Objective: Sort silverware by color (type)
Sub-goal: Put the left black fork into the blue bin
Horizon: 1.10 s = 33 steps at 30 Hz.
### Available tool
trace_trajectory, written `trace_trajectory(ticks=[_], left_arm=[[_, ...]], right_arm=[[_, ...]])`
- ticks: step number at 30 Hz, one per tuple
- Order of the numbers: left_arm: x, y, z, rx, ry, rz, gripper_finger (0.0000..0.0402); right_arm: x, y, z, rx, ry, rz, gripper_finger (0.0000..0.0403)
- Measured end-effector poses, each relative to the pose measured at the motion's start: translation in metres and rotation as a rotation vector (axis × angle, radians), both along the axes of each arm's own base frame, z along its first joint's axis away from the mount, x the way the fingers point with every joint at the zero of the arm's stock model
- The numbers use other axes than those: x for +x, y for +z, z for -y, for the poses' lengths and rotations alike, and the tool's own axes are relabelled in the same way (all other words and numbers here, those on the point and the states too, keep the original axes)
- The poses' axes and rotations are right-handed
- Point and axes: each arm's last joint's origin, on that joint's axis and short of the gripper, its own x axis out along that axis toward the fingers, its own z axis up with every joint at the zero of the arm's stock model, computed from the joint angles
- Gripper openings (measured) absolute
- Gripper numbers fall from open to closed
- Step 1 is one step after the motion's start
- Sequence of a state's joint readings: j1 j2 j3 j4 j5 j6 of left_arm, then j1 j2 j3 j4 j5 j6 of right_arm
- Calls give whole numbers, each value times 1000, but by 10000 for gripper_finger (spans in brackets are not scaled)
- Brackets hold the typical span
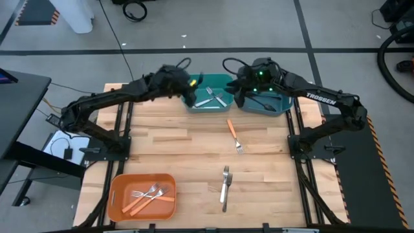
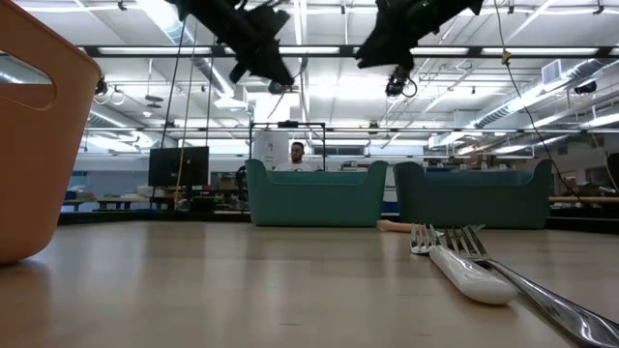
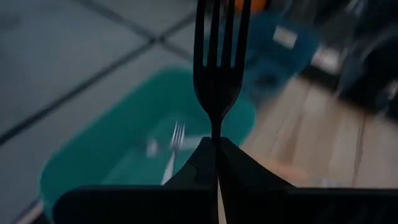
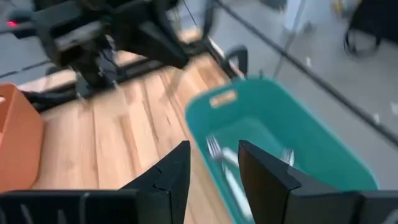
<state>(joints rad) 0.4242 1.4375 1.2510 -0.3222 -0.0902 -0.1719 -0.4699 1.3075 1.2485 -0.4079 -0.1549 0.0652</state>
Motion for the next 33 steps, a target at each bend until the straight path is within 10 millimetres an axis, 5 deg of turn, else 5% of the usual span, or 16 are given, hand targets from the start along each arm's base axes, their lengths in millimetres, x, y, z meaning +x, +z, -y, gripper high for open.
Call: trace_trajectory(ticks=[8,21,29,33], left_arm=[[25,16,1,141,-49,254,10],[45,-5,-2,179,-70,206,12],[45,-6,-5,184,-68,206,12],[44,-5,-8,205,-87,204,14]], right_arm=[[32,-1,2,-184,-29,154,142],[47,-3,11,-218,-211,247,138],[47,-5,12,-195,-234,241,19],[47,-4,12,-202,-239,236,14]])
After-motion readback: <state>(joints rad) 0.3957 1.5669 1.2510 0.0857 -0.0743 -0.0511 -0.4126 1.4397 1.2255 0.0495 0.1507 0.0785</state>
